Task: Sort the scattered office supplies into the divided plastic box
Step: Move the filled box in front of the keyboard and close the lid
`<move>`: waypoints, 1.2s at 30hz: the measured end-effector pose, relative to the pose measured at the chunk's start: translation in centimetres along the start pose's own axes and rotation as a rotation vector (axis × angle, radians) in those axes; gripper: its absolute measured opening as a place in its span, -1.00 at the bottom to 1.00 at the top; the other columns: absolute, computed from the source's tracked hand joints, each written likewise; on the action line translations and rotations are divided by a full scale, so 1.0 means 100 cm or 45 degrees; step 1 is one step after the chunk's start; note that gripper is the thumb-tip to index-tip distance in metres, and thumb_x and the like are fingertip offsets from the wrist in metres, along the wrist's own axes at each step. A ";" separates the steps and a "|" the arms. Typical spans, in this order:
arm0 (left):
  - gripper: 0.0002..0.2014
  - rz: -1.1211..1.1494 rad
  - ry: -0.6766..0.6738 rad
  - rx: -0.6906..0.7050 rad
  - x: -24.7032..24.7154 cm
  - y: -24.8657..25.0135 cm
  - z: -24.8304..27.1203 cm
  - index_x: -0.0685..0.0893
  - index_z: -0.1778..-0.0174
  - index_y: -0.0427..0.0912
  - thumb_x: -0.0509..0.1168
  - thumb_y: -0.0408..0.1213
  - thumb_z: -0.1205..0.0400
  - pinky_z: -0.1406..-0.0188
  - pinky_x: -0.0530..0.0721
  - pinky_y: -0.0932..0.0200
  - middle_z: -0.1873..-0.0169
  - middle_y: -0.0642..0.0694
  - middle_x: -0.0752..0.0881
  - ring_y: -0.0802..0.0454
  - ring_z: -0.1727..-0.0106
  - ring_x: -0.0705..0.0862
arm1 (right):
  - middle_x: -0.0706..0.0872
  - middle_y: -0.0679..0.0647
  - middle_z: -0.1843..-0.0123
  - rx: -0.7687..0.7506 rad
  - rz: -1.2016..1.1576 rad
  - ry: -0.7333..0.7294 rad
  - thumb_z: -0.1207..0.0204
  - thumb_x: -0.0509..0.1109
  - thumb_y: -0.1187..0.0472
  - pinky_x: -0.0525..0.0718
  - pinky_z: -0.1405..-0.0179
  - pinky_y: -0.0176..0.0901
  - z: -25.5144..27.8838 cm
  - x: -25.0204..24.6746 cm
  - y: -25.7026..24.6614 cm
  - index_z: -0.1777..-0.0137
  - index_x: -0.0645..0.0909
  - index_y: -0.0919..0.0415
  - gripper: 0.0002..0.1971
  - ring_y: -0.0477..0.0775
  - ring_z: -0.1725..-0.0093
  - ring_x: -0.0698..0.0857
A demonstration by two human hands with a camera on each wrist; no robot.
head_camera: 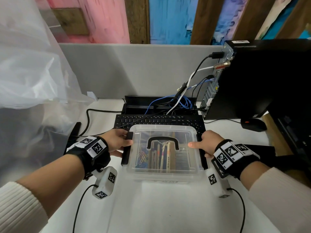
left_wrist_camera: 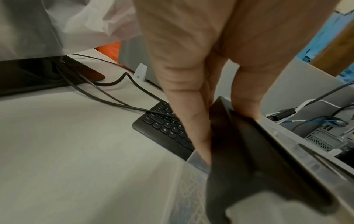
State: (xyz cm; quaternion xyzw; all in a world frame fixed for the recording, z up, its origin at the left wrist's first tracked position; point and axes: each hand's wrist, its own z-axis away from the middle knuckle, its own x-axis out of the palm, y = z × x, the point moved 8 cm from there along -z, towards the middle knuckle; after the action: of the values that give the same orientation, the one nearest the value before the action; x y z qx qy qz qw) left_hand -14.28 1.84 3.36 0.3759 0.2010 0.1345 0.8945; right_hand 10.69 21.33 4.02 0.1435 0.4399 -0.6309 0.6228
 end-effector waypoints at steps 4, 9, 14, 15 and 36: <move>-0.81 0.022 0.012 0.015 0.001 0.000 -0.002 0.62 -0.11 -0.25 0.31 -0.51 -0.62 0.09 0.75 -0.24 0.07 -0.23 0.72 -0.20 0.04 0.73 | 0.62 0.10 0.15 -0.061 0.196 -0.050 -0.53 0.34 -0.19 0.58 0.29 -0.22 0.003 0.005 -0.005 0.10 0.48 0.25 -0.56 0.08 0.13 0.65; -0.83 0.059 0.006 0.019 0.000 -0.004 -0.004 0.63 -0.08 -0.26 0.31 -0.53 -0.61 0.30 0.76 -0.08 0.14 -0.20 0.74 -0.13 0.14 0.74 | 0.58 0.11 0.03 -0.013 0.077 -0.204 -0.36 0.41 -0.35 0.64 0.18 -0.17 0.005 0.017 0.002 -0.36 0.42 0.32 -0.19 0.03 0.14 0.60; -0.84 0.093 -0.006 0.015 0.000 -0.006 -0.007 0.64 -0.06 -0.27 0.32 -0.54 -0.60 0.35 0.74 -0.02 0.15 -0.18 0.74 -0.11 0.15 0.73 | 0.52 0.17 -0.33 -0.053 0.097 -0.148 -0.27 0.58 -0.20 0.57 -0.10 -0.17 0.011 0.018 -0.006 -0.45 0.30 0.35 -0.08 0.14 -0.28 0.57; -0.84 0.100 -0.006 0.014 0.000 -0.007 -0.007 0.64 -0.05 -0.27 0.32 -0.54 -0.60 0.36 0.73 -0.02 0.16 -0.17 0.74 -0.11 0.16 0.73 | 0.51 0.17 -0.35 -0.056 0.114 -0.135 -0.32 0.56 -0.15 0.55 -0.09 -0.18 0.013 0.018 -0.008 -0.47 0.27 0.36 -0.11 0.12 -0.27 0.55; -0.71 -0.074 0.071 0.114 0.000 0.000 0.006 0.57 -0.27 -0.23 0.33 -0.38 -0.64 0.21 0.77 -0.05 -0.04 -0.17 0.73 -0.11 0.08 0.75 | 0.57 0.12 -0.27 -0.100 0.085 -0.082 -0.24 0.60 -0.18 0.67 -0.16 -0.01 0.015 0.013 -0.009 -0.46 0.32 0.27 -0.10 0.10 -0.21 0.60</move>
State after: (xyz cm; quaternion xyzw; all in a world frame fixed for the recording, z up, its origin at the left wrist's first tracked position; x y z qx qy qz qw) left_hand -14.05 1.48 3.78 0.4057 0.2425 0.1099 0.8744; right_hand 10.17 19.16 4.27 0.1133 0.4390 -0.5963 0.6625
